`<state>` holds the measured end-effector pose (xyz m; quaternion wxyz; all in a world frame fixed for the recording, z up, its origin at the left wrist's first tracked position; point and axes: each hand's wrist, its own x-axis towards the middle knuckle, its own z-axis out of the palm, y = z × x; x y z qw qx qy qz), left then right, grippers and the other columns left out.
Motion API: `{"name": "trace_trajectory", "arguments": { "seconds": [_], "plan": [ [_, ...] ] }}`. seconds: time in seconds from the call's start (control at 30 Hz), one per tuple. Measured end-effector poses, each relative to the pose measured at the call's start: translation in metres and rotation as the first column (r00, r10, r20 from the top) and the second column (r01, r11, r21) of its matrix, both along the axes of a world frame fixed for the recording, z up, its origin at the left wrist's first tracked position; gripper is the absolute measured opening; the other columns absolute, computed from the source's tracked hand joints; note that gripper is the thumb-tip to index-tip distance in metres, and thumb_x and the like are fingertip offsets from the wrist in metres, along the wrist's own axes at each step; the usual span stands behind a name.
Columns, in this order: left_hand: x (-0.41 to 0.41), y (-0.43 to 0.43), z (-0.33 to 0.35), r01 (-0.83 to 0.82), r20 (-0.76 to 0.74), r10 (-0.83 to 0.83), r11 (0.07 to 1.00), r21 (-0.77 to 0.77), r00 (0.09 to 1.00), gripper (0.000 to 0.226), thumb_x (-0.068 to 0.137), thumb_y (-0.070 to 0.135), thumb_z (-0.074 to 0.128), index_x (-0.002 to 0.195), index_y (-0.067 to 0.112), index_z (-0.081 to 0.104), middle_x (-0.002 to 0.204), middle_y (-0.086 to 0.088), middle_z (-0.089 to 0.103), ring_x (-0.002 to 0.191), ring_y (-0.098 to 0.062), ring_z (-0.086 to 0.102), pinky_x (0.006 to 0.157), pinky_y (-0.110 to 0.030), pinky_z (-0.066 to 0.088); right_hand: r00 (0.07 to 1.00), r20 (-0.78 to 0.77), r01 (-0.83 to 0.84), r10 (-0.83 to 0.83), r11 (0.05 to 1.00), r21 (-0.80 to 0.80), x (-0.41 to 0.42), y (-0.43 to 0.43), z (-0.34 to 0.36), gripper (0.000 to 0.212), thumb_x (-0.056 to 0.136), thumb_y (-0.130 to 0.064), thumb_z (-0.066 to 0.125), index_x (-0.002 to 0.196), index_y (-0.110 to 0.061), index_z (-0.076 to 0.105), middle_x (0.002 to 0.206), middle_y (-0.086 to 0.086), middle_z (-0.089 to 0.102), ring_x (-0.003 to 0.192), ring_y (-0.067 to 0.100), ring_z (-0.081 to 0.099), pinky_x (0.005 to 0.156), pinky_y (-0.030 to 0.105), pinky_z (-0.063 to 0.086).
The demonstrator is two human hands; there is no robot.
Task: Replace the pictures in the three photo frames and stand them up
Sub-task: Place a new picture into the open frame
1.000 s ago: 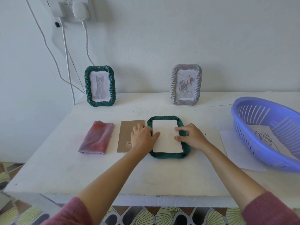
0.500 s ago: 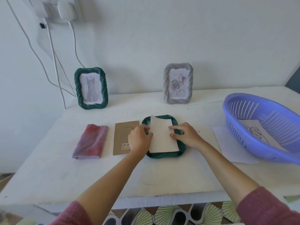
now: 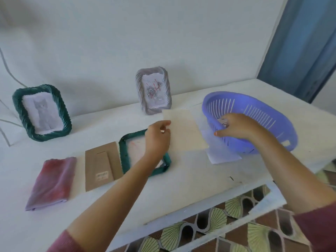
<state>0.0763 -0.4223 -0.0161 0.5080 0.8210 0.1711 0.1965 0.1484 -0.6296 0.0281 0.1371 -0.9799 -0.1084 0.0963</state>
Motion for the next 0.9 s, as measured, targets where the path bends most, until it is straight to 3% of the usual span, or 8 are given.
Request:
{"name": "trace_trajectory", "arguments": {
  "seconds": [0.07,0.17,0.23,0.37,0.5,0.67,0.8,0.9],
  "plan": [
    [0.011,-0.031,-0.018,0.078,-0.099,-0.075,0.997,0.027,0.992,0.036,0.088,-0.002,0.046,0.118,0.006,0.063,0.113,-0.010,0.064,0.104,-0.024,0.060,0.081,-0.016,0.041,0.996,-0.015,-0.086,0.086,0.996,0.020,0.003,-0.005,-0.007,0.020,0.079,-0.025,0.065,0.078,-0.010,0.053,0.076,0.009,0.049,0.078,0.026,0.051,0.068,0.028,0.030],
    [0.025,-0.062,-0.033,0.111,-0.187,-0.105,0.994,0.021,0.977,0.039,0.087,-0.003,0.043,0.121,0.004,0.061,0.125,-0.010,0.061,0.116,-0.023,0.056,0.094,-0.018,0.038,0.992,-0.011,-0.125,0.126,0.989,0.076,0.013,-0.014,-0.004,0.030,0.076,-0.018,0.064,0.062,-0.011,0.038,0.063,0.008,0.034,0.060,0.022,0.033,0.053,0.027,0.018],
    [0.034,-0.075,-0.038,0.117,-0.219,-0.107,0.993,0.033,0.970,0.040,0.087,-0.002,0.042,0.123,0.005,0.060,0.128,-0.011,0.059,0.118,-0.023,0.054,0.095,-0.018,0.037,0.990,-0.030,-0.132,0.137,0.983,0.130,0.021,-0.021,0.004,0.042,0.076,-0.018,0.065,0.055,-0.015,0.029,0.058,0.004,0.025,0.053,0.019,0.024,0.051,0.030,0.014],
    [0.045,-0.093,-0.044,0.117,-0.241,-0.103,0.992,0.045,0.965,0.040,0.088,-0.001,0.042,0.124,0.004,0.059,0.128,-0.011,0.059,0.118,-0.022,0.054,0.088,-0.013,0.036,0.980,-0.083,-0.165,0.180,0.973,0.161,0.032,-0.031,0.015,0.050,0.077,-0.020,0.067,0.055,-0.018,0.022,0.055,0.000,0.020,0.050,0.017,0.019,0.049,0.028,0.014],
    [0.050,-0.105,-0.048,0.110,-0.262,-0.096,0.993,0.039,0.960,0.038,0.088,-0.001,0.043,0.122,0.003,0.060,0.126,-0.011,0.061,0.118,-0.022,0.055,0.091,-0.016,0.037,0.965,-0.109,-0.214,0.239,0.956,0.203,0.034,-0.032,0.008,0.054,0.077,-0.022,0.069,0.053,-0.018,0.021,0.053,0.000,0.020,0.048,0.017,0.019,0.049,0.027,0.015],
    [0.051,-0.112,-0.052,0.104,-0.281,-0.075,0.990,0.092,0.957,0.037,0.088,0.001,0.044,0.121,0.004,0.061,0.123,-0.012,0.062,0.114,-0.022,0.056,0.079,-0.008,0.033,0.953,-0.083,-0.272,0.293,0.941,0.201,0.033,-0.028,-0.009,0.052,0.074,-0.024,0.071,0.053,-0.017,0.024,0.054,0.002,0.023,0.049,0.018,0.022,0.051,0.028,0.017],
    [0.048,-0.115,-0.052,0.080,-0.286,-0.020,0.976,0.203,0.958,0.032,0.090,0.014,0.047,0.118,0.010,0.062,0.123,-0.008,0.059,0.108,-0.023,0.057,0.081,-0.021,0.040,0.934,-0.123,-0.309,0.335,0.931,0.193,0.028,-0.030,-0.016,0.048,0.076,-0.044,0.068,0.061,-0.015,0.033,0.061,0.002,0.032,0.057,0.020,0.030,0.055,0.030,0.022],
    [0.044,-0.119,-0.043,-0.056,-0.218,0.111,0.969,0.240,0.970,0.032,0.093,0.026,0.046,0.121,0.019,0.059,0.131,-0.004,0.045,0.110,-0.023,0.057,0.087,-0.030,0.043,0.911,-0.282,-0.244,0.302,0.944,0.224,0.038,-0.047,-0.004,0.047,0.085,-0.056,0.051,0.078,-0.010,0.050,0.074,0.005,0.052,0.063,0.019,0.052,0.063,0.028,0.041]
  ]
}}
